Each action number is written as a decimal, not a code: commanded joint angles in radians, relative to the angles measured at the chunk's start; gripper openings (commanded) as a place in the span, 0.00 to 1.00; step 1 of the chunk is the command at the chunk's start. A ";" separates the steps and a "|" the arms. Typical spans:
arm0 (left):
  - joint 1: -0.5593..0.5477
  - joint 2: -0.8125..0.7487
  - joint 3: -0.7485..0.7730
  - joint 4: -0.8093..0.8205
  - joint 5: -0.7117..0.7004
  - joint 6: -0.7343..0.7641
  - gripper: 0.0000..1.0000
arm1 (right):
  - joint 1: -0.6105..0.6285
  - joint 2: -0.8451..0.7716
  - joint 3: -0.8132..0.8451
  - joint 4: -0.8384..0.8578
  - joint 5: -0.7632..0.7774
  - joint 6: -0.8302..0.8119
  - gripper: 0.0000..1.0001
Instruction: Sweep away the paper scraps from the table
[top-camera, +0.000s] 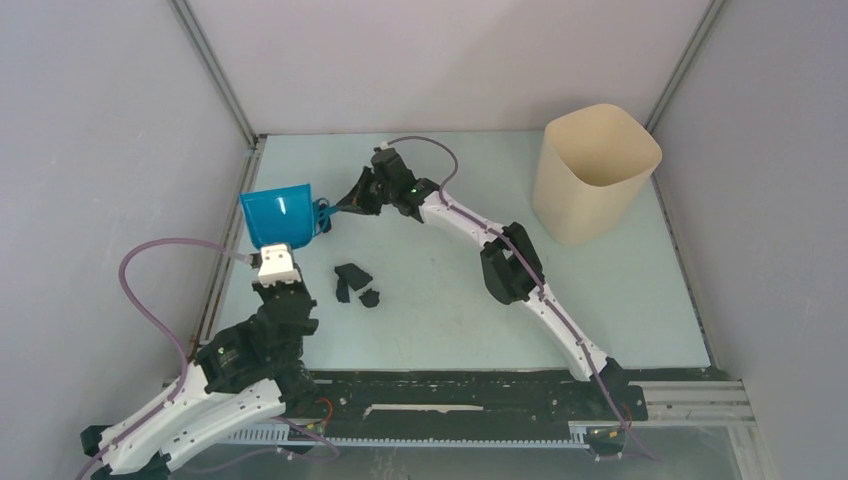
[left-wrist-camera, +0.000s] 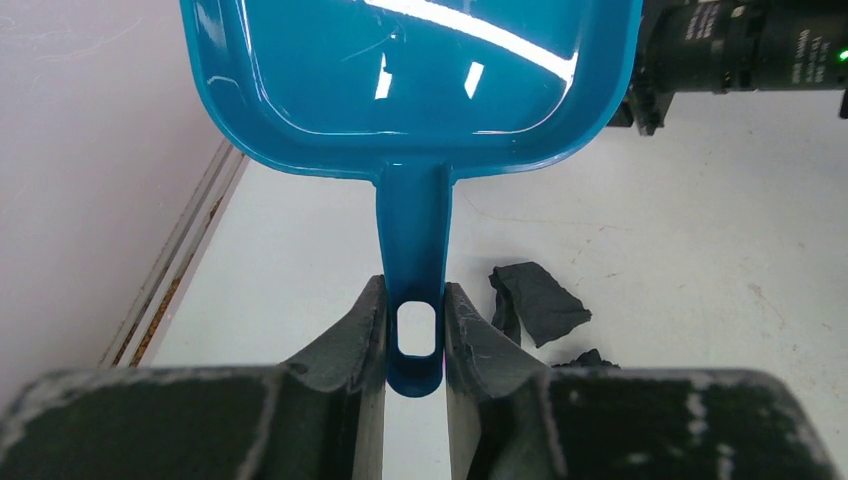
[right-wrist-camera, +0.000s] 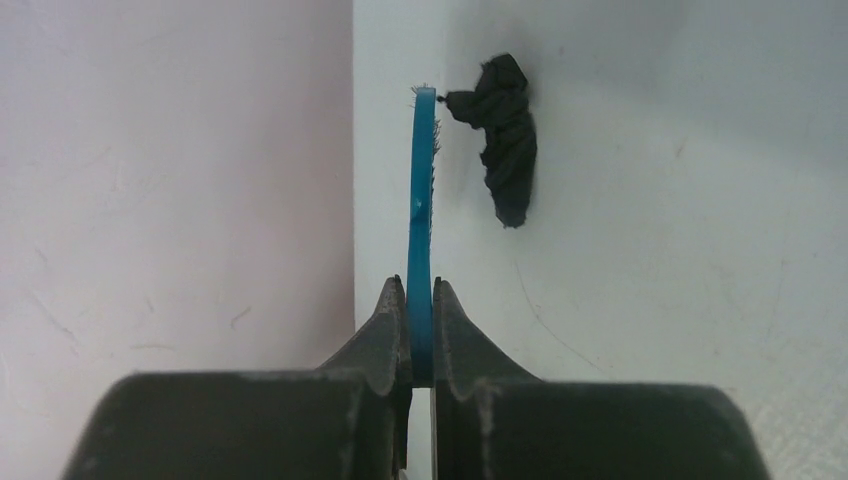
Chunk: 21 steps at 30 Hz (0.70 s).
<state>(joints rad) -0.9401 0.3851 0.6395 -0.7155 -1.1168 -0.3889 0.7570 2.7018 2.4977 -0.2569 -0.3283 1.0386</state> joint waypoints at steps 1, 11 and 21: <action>0.008 -0.028 -0.007 0.067 0.011 0.040 0.00 | -0.003 0.012 0.017 -0.070 0.082 -0.020 0.00; 0.012 -0.032 -0.009 0.079 0.047 0.063 0.00 | -0.077 -0.340 -0.538 -0.003 0.046 -0.143 0.00; 0.015 -0.029 -0.012 0.104 0.110 0.099 0.00 | -0.176 -0.986 -1.293 0.127 -0.067 -0.551 0.00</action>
<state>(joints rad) -0.9333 0.3542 0.6357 -0.6582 -1.0367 -0.3222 0.5892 1.8683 1.2964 -0.1547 -0.3237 0.7254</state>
